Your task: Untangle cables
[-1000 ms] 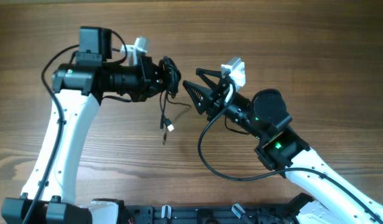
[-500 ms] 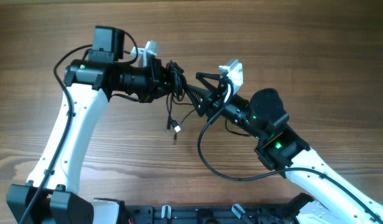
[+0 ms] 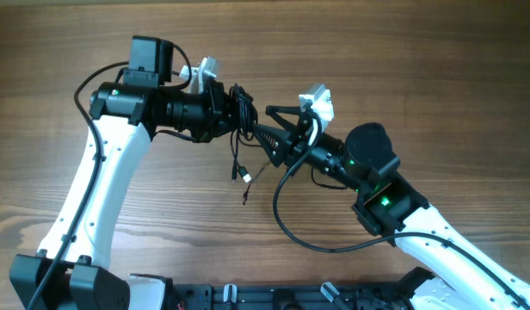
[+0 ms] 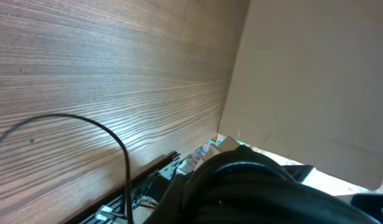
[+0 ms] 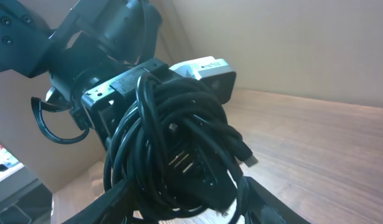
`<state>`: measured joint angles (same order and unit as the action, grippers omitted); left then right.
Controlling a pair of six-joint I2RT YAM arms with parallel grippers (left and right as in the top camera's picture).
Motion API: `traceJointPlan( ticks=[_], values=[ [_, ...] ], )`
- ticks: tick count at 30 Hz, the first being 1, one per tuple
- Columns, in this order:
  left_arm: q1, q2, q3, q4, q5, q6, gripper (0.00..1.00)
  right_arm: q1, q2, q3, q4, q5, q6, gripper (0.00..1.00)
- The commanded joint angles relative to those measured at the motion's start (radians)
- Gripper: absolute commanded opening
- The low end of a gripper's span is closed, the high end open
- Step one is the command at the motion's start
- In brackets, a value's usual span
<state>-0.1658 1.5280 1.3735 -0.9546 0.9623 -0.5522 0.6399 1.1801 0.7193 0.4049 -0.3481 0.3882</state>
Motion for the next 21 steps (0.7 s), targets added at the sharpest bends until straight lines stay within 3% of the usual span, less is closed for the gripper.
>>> traceJointPlan(
  ticks=[1,7,13,16,21],
  values=[
    [-0.055,0.009,-0.001,-0.008,0.005,-0.006,0.04,0.004,0.0,0.021,0.013,0.02,0.008,0.54],
    [-0.08,0.009,-0.001,-0.037,0.005,-0.001,0.04,0.004,0.0,0.021,0.018,0.179,0.006,0.55],
    [-0.087,0.009,-0.001,-0.05,0.069,0.091,0.04,0.004,0.001,0.021,-0.027,0.271,-0.049,0.58],
    [-0.109,0.009,-0.001,-0.05,0.121,0.147,0.04,0.004,0.001,0.021,-0.068,0.411,-0.047,0.57],
    [-0.158,0.008,-0.001,-0.05,0.182,0.209,0.04,-0.002,0.001,0.021,-0.13,0.655,-0.045,0.49]
  ],
)
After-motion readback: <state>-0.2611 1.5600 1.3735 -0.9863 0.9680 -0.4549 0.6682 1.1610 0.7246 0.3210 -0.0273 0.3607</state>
